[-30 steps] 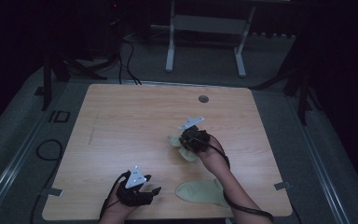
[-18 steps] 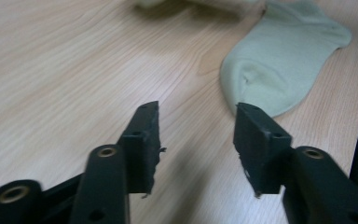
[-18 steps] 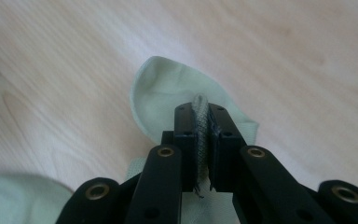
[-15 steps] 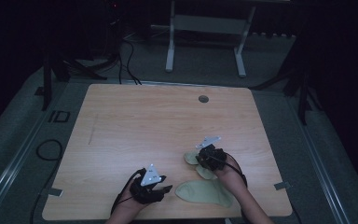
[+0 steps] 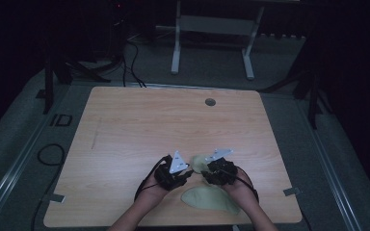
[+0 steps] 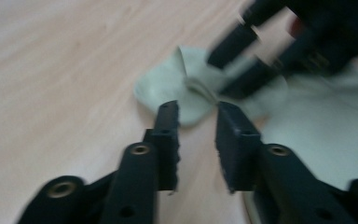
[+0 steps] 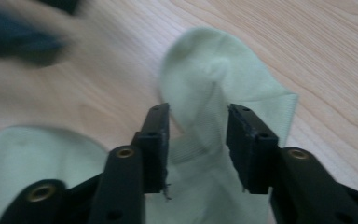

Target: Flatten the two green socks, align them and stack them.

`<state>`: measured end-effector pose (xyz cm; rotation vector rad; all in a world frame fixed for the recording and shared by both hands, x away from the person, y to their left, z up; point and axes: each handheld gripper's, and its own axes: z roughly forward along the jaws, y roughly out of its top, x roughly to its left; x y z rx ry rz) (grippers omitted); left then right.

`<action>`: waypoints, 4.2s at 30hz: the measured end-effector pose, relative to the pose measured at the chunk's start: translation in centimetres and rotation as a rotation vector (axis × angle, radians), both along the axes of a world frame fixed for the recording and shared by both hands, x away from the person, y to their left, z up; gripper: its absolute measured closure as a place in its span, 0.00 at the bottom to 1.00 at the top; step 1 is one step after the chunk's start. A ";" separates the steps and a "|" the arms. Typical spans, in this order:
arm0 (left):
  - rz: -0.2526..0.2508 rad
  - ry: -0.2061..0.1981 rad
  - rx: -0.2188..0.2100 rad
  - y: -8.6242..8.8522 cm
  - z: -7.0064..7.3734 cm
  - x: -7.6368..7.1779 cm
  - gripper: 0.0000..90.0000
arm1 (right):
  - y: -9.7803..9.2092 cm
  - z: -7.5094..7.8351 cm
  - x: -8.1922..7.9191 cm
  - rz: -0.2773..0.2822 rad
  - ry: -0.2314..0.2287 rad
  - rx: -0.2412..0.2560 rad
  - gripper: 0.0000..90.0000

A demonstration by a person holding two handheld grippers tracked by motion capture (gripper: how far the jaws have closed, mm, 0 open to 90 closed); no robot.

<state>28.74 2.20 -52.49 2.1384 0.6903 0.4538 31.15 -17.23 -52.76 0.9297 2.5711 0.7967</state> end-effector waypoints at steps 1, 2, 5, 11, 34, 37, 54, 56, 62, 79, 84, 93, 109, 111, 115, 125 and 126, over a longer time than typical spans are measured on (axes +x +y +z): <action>-0.002 -0.006 0.003 -0.5 0.1 0.4 0.84 | 0.1 0.0 -0.3 0.005 -0.001 -0.002 0.71; 0.005 -0.005 0.004 -1.0 0.2 0.9 0.88 | 0.2 0.0 -0.5 0.016 0.000 -0.004 0.72; 0.010 0.004 0.037 -2.4 -0.3 2.4 0.96 | 0.5 -0.4 -0.7 0.032 0.015 -0.017 0.72; 0.043 0.066 0.145 -3.0 -2.7 4.3 0.99 | 0.4 -1.6 -0.4 0.039 0.044 -0.043 0.72; 0.062 0.105 0.155 -2.6 -3.7 4.0 0.99 | -6.4 1.6 1.3 -0.135 -0.010 0.082 0.92; 0.060 0.120 0.153 -2.5 -3.6 3.6 0.99 | -8.3 1.3 1.8 -0.189 -0.002 0.096 0.92; 0.069 0.158 0.090 -2.5 -3.4 3.0 0.67 | -12.6 -0.8 2.7 -0.319 0.060 0.083 0.73; 0.070 0.149 0.069 -2.3 -2.8 2.7 0.59 | -12.9 -0.5 2.6 -0.329 0.059 0.091 0.71; 0.021 0.161 0.024 -0.6 -0.6 0.5 0.47 | -12.2 0.9 0.2 -0.269 0.039 0.119 0.61; -0.062 0.238 0.090 0.3 -3.1 -3.6 0.77 | -9.9 -1.4 -6.9 -0.143 0.030 0.066 0.66; -0.055 0.254 0.098 0.0 -3.6 -3.6 0.84 | -9.6 -2.3 -7.0 -0.132 0.047 0.016 0.73; -0.064 0.261 0.081 -0.2 -2.8 -3.5 0.97 | -9.5 -1.6 -7.2 -0.113 0.051 0.049 0.93; 0.011 0.189 0.072 -0.7 2.0 2.8 0.97 | -11.3 2.8 -1.8 -0.183 -0.043 0.126 0.92; 0.014 0.208 0.074 -0.8 1.7 3.7 0.97 | -11.3 2.2 0.3 -0.207 -0.010 0.124 0.92; 0.027 0.221 0.096 -1.2 0.7 4.9 0.97 | -11.2 1.4 2.1 -0.211 0.017 0.097 0.92; 0.047 0.247 0.100 -2.1 -1.9 6.0 0.96 | -11.5 -0.8 4.0 -0.236 0.083 0.054 0.91; 0.051 0.247 0.094 -2.2 -1.9 6.0 0.96 | -11.6 -0.9 4.0 -0.239 0.082 0.059 0.90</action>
